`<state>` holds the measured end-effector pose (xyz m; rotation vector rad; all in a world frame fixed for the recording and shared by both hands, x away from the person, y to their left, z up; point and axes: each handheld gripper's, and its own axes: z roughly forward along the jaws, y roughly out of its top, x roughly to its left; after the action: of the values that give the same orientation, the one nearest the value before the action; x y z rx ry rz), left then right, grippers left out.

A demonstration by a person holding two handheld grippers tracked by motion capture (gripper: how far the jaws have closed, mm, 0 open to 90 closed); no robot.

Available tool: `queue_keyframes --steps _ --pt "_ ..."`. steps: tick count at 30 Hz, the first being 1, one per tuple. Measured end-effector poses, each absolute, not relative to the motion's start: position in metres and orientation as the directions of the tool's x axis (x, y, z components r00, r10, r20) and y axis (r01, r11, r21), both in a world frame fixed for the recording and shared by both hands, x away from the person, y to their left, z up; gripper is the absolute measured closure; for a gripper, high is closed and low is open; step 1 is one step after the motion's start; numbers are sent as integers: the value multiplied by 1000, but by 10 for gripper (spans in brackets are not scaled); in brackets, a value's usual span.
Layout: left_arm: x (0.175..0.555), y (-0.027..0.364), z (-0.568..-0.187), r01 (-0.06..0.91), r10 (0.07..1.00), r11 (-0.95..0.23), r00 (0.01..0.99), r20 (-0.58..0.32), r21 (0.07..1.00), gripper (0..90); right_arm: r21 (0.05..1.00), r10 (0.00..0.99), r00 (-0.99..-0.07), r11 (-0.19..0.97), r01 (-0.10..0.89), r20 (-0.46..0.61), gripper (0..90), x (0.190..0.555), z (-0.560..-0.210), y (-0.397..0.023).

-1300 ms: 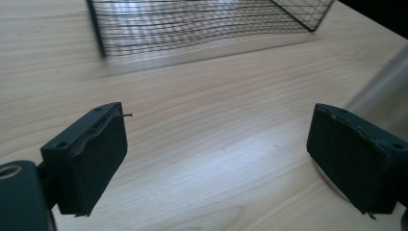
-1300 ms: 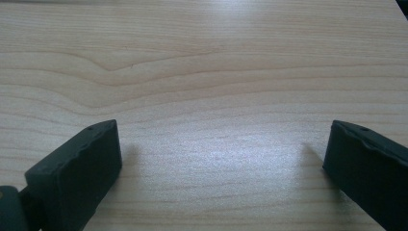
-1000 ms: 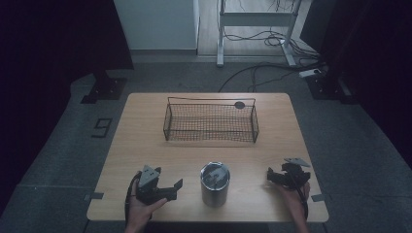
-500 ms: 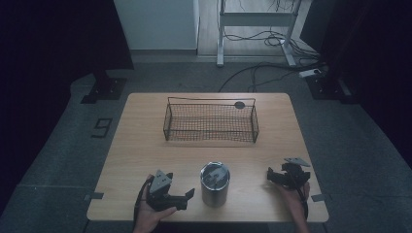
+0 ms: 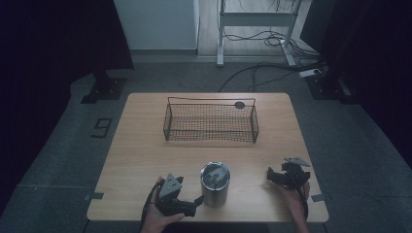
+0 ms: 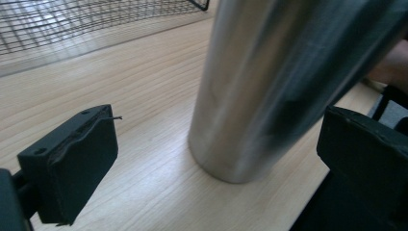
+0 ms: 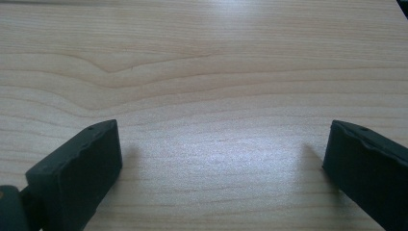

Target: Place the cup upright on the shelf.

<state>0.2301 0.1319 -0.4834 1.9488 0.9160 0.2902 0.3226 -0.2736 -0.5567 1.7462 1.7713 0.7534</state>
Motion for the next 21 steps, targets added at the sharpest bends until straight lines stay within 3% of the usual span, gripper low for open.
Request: queue_keyframes --steps 21 --pt "231 98 -474 432 669 -341 735 -107 835 0 714 1000 -19 7 700 9 0 323 -557 -274"
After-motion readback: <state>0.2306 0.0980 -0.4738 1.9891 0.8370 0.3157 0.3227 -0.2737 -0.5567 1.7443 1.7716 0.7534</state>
